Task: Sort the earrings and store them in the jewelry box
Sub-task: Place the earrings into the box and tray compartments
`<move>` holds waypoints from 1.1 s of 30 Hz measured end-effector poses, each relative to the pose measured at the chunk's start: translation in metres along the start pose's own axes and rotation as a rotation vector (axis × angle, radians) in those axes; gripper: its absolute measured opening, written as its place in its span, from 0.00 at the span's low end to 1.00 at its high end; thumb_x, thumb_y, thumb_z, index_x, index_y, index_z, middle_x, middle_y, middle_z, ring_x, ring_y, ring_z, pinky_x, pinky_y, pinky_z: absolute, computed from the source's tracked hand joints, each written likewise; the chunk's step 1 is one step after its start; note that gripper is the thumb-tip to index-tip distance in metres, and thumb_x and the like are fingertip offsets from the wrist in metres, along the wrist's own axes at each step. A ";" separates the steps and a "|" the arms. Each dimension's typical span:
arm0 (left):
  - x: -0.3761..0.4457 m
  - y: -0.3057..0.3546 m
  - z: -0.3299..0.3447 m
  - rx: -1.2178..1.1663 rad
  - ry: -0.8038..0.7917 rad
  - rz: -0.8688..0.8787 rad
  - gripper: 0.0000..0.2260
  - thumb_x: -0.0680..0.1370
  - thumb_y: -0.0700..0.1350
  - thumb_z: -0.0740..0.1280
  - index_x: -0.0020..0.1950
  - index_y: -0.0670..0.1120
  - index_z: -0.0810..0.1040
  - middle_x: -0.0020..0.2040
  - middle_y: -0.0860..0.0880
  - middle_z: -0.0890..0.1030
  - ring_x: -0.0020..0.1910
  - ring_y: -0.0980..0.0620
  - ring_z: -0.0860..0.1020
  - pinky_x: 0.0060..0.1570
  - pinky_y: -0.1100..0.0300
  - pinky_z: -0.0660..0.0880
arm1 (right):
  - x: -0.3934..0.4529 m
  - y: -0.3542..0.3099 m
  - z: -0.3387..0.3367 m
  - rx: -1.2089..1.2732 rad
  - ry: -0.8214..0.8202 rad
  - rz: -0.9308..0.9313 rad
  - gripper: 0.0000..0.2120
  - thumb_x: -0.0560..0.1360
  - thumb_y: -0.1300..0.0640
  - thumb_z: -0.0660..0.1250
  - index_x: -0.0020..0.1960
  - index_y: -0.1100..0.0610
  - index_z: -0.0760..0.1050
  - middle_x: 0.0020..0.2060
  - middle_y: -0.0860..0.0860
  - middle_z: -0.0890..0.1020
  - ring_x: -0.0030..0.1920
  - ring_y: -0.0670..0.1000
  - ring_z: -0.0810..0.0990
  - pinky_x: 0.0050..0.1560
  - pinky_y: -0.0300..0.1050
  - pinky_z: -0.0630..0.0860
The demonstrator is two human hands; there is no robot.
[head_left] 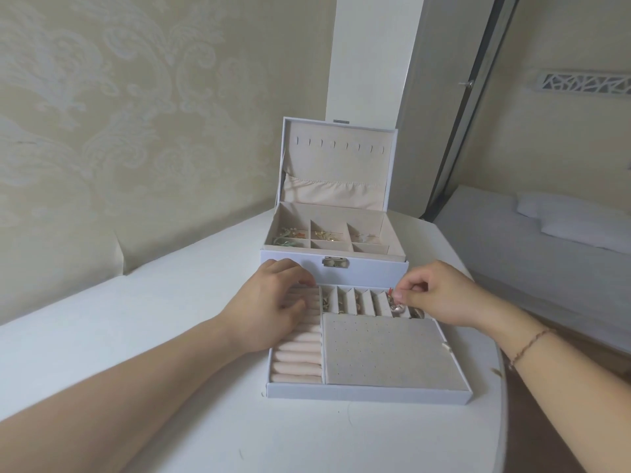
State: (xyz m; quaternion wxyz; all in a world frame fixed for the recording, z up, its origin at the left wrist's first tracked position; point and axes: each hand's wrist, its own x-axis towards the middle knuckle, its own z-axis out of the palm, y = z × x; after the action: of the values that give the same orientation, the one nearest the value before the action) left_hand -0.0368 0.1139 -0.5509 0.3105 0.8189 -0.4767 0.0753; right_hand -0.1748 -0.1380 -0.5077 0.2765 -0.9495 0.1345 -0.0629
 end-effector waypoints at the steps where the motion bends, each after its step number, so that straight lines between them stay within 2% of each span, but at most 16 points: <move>1: 0.000 0.000 0.000 0.000 0.000 -0.001 0.15 0.71 0.45 0.62 0.57 0.49 0.80 0.54 0.55 0.78 0.54 0.51 0.73 0.55 0.64 0.68 | 0.000 0.002 0.000 0.003 -0.007 -0.004 0.12 0.74 0.54 0.72 0.32 0.46 0.82 0.35 0.52 0.83 0.31 0.44 0.71 0.36 0.38 0.68; 3: 0.000 0.000 0.000 -0.001 -0.003 -0.003 0.15 0.71 0.45 0.62 0.57 0.49 0.80 0.54 0.55 0.78 0.54 0.51 0.73 0.55 0.63 0.68 | 0.000 0.004 0.001 -0.043 -0.009 -0.035 0.13 0.74 0.53 0.72 0.31 0.44 0.82 0.34 0.50 0.81 0.33 0.45 0.73 0.36 0.38 0.68; 6: 0.000 0.000 0.000 -0.008 -0.001 -0.004 0.15 0.71 0.45 0.62 0.56 0.49 0.80 0.53 0.55 0.78 0.54 0.51 0.73 0.55 0.63 0.68 | 0.001 0.006 0.003 -0.046 0.068 -0.083 0.09 0.71 0.54 0.75 0.34 0.43 0.82 0.37 0.47 0.78 0.39 0.47 0.76 0.40 0.40 0.71; 10: 0.000 0.001 0.000 -0.013 -0.003 -0.006 0.15 0.71 0.45 0.62 0.56 0.49 0.80 0.53 0.55 0.78 0.54 0.51 0.73 0.55 0.62 0.69 | 0.004 0.010 0.005 -0.045 0.160 -0.077 0.09 0.70 0.54 0.75 0.42 0.41 0.79 0.37 0.48 0.73 0.38 0.47 0.73 0.37 0.36 0.67; 13: 0.000 0.001 0.000 -0.015 -0.006 -0.008 0.16 0.71 0.45 0.62 0.56 0.48 0.80 0.53 0.55 0.78 0.54 0.51 0.73 0.55 0.63 0.68 | 0.005 0.011 0.009 -0.010 0.135 -0.101 0.12 0.71 0.56 0.74 0.44 0.39 0.78 0.38 0.47 0.76 0.40 0.45 0.75 0.40 0.35 0.68; 18: 0.000 0.001 -0.001 -0.014 -0.008 -0.007 0.16 0.71 0.45 0.62 0.56 0.48 0.80 0.53 0.54 0.78 0.54 0.51 0.73 0.54 0.64 0.68 | 0.004 0.011 0.008 -0.053 0.174 -0.137 0.13 0.69 0.56 0.76 0.38 0.37 0.80 0.39 0.43 0.81 0.43 0.43 0.79 0.45 0.43 0.75; 23: 0.001 0.001 0.000 -0.012 -0.010 -0.007 0.15 0.71 0.45 0.62 0.56 0.49 0.79 0.53 0.55 0.78 0.54 0.50 0.73 0.55 0.62 0.69 | -0.006 0.011 0.006 -0.210 0.148 -0.228 0.05 0.70 0.51 0.75 0.39 0.40 0.83 0.40 0.38 0.79 0.46 0.41 0.76 0.49 0.47 0.75; 26: 0.001 0.000 0.000 -0.016 -0.010 -0.005 0.15 0.71 0.45 0.62 0.56 0.49 0.79 0.53 0.55 0.77 0.54 0.50 0.73 0.55 0.63 0.68 | -0.013 0.016 0.005 -0.281 0.091 -0.290 0.05 0.73 0.49 0.71 0.43 0.38 0.82 0.44 0.37 0.77 0.51 0.41 0.73 0.53 0.47 0.73; 29: -0.001 -0.001 0.000 -0.017 -0.007 0.002 0.15 0.71 0.45 0.63 0.56 0.48 0.80 0.53 0.55 0.77 0.53 0.50 0.73 0.54 0.63 0.68 | -0.016 0.023 0.005 -0.214 0.062 -0.341 0.07 0.74 0.48 0.69 0.44 0.34 0.79 0.46 0.37 0.77 0.54 0.41 0.72 0.55 0.45 0.72; 31: 0.000 -0.001 0.000 -0.017 -0.006 0.005 0.15 0.71 0.45 0.63 0.56 0.49 0.80 0.52 0.55 0.77 0.53 0.50 0.73 0.54 0.63 0.68 | -0.020 0.026 0.005 -0.116 0.081 -0.334 0.03 0.74 0.42 0.67 0.47 0.35 0.80 0.49 0.38 0.77 0.57 0.43 0.73 0.56 0.40 0.69; 33: -0.001 -0.001 0.000 -0.021 -0.006 0.001 0.15 0.71 0.45 0.62 0.56 0.49 0.80 0.53 0.56 0.77 0.54 0.51 0.72 0.54 0.64 0.68 | -0.026 0.032 0.005 -0.002 0.126 -0.274 0.12 0.72 0.35 0.64 0.51 0.37 0.80 0.54 0.38 0.77 0.60 0.43 0.72 0.54 0.36 0.67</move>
State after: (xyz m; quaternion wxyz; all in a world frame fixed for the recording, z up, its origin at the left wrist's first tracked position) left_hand -0.0362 0.1145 -0.5519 0.3175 0.8156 -0.4789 0.0680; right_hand -0.2061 -0.1538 -0.5305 0.2553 -0.9535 0.0207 -0.1591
